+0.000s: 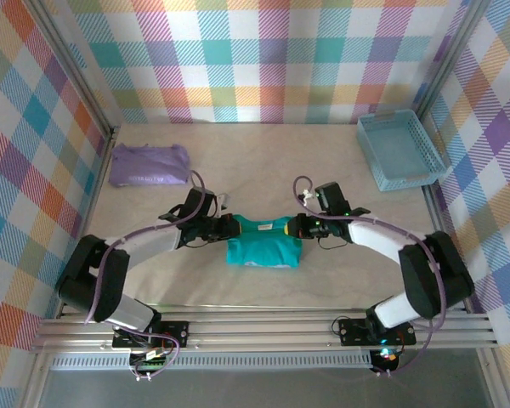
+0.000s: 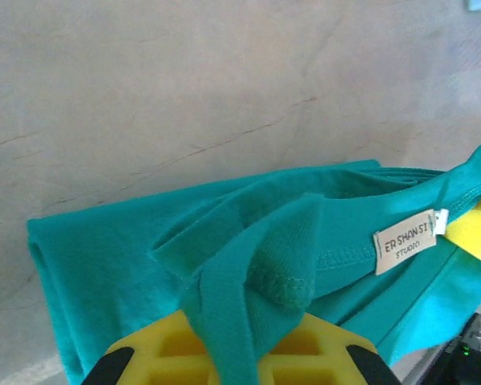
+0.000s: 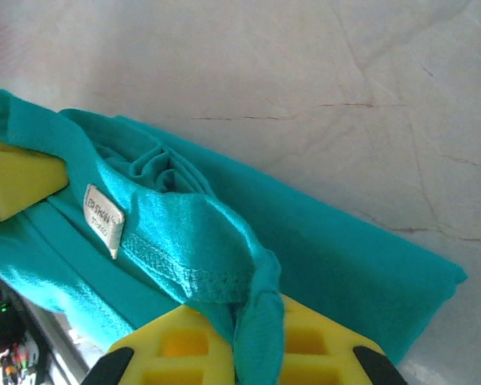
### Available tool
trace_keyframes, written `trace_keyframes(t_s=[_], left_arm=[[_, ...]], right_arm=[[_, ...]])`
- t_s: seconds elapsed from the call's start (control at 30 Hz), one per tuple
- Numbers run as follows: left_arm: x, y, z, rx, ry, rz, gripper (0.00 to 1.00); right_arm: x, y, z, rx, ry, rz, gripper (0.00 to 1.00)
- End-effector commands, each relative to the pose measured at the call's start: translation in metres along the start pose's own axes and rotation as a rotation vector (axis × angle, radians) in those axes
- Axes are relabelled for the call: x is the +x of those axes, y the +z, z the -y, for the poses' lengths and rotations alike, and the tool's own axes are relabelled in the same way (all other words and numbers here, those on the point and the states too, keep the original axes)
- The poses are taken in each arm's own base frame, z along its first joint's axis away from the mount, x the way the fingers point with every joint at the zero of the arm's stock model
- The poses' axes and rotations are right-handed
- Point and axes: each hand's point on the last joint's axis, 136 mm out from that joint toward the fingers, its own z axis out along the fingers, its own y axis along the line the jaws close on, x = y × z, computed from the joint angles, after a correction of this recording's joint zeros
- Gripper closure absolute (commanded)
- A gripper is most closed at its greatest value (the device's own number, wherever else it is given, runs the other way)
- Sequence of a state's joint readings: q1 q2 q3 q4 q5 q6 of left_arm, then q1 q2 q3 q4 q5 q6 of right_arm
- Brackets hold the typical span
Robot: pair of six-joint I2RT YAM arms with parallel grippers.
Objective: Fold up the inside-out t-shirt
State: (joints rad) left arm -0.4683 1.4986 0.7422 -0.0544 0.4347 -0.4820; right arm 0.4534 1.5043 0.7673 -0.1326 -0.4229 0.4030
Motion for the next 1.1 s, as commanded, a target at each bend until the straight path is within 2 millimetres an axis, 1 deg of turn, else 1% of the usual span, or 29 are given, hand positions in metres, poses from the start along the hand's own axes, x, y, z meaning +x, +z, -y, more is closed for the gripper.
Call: trace_keyframes(t_s=[0.0, 0.03, 0.1, 0.17, 0.2, 0.23, 0.3, 0.33, 0.37, 0.4, 0.47, 0.53, 0.57, 0.67, 0.73, 0.83, 0.9, 0.93, 1.0, 1.07], left_arm=[[-0.001, 0.009, -0.044, -0.161, -0.044, -0.012, 0.92], [-0.002, 0.015, -0.053, -0.189, -0.044, -0.016, 0.88], [-0.008, 0.026, -0.064, -0.218, -0.034, -0.016, 0.82], [-0.016, 0.031, -0.073, -0.238, -0.034, -0.013, 0.76], [-0.021, 0.03, -0.074, -0.243, -0.038, 0.002, 0.72], [-0.024, 0.026, -0.075, -0.25, -0.041, 0.02, 0.67], [-0.03, 0.013, -0.074, -0.263, -0.042, 0.062, 0.56], [-0.03, 0.005, -0.073, -0.268, -0.041, 0.079, 0.46], [-0.027, -0.003, -0.071, -0.269, -0.039, 0.087, 0.38], [-0.023, -0.008, -0.069, -0.268, -0.043, 0.086, 0.32], [-0.012, -0.015, -0.063, -0.231, -0.058, 0.069, 0.23], [-0.002, -0.018, -0.054, -0.177, -0.08, 0.051, 0.2], [0.001, -0.02, -0.048, -0.143, -0.093, 0.048, 0.19], [0.008, -0.021, -0.027, -0.043, -0.095, 0.032, 0.14], [0.011, -0.017, -0.021, -0.024, -0.081, 0.009, 0.1], [0.014, -0.004, -0.016, -0.005, -0.051, -0.038, 0.07], [0.015, 0.006, -0.017, -0.003, -0.045, -0.063, 0.06], [0.016, 0.012, -0.022, -0.015, -0.049, -0.077, 0.06], [0.021, 0.021, -0.025, -0.013, -0.047, -0.104, 0.07], [0.028, 0.029, -0.019, 0.022, -0.043, -0.127, 0.11]], right_arm=[[-0.013, 0.011, 0.018, 0.077, 0.004, -0.007, 0.99], [-0.013, 0.018, 0.024, 0.097, 0.009, -0.021, 0.98], [-0.013, 0.026, 0.037, 0.147, 0.017, -0.05, 0.95], [-0.014, 0.032, 0.046, 0.183, 0.011, -0.07, 0.88], [-0.017, 0.032, 0.047, 0.19, 0.006, -0.073, 0.84], [-0.02, 0.03, 0.047, 0.199, -0.001, -0.077, 0.79], [-0.025, 0.023, 0.044, 0.214, -0.023, -0.07, 0.72], [-0.027, 0.016, 0.041, 0.22, -0.041, -0.057, 0.68], [-0.027, 0.009, 0.038, 0.226, -0.058, -0.05, 0.64], [-0.026, 0.004, 0.034, 0.223, -0.072, -0.046, 0.59], [-0.025, -0.008, 0.025, 0.209, -0.095, -0.033, 0.44], [-0.025, -0.019, 0.02, 0.207, -0.103, -0.014, 0.37], [-0.023, -0.023, 0.016, 0.201, -0.104, -0.007, 0.37], [-0.018, -0.032, -0.001, 0.146, -0.122, 0.026, 0.38], [-0.013, -0.032, -0.011, 0.098, -0.122, 0.033, 0.39], [-0.009, -0.03, -0.016, 0.074, -0.113, 0.034, 0.39], [-0.008, -0.028, -0.015, 0.073, -0.107, 0.028, 0.4], [-0.007, -0.026, -0.015, 0.069, -0.103, 0.022, 0.4], [-0.005, -0.025, -0.017, 0.054, -0.098, 0.017, 0.41], [-0.004, -0.023, -0.017, 0.05, -0.095, 0.014, 0.41]])
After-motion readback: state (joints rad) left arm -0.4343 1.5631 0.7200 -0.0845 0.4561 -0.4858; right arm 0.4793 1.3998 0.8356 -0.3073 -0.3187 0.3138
